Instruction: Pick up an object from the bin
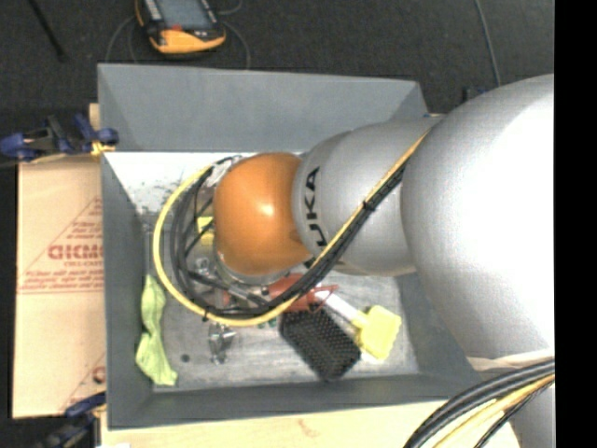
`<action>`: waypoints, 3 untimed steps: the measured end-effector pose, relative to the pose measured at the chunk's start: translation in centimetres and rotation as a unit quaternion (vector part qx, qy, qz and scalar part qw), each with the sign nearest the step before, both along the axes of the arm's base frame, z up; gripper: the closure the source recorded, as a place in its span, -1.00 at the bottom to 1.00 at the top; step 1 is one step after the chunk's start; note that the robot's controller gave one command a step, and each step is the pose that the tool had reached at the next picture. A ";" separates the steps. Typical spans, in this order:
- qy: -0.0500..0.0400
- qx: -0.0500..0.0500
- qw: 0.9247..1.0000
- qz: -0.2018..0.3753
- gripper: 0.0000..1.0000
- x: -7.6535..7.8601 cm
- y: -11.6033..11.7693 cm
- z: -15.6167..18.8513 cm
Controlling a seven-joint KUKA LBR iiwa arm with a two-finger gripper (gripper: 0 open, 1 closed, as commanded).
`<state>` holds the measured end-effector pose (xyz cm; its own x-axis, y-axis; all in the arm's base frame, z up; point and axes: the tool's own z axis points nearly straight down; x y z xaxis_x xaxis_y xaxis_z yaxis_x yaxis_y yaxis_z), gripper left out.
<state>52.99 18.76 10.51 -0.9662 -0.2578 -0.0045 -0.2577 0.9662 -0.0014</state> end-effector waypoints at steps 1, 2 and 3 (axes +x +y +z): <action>0.000 0.000 0.986 0.168 1.00 -2.5 4.9 -3.2; 0.002 0.001 0.986 0.166 -1.00 -2.6 4.9 -3.4; 0.001 0.001 0.986 0.165 1.00 -2.6 4.9 -3.3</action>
Offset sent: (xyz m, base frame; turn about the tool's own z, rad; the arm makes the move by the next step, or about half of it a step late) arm 0.0000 0.0000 0.0000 0.0000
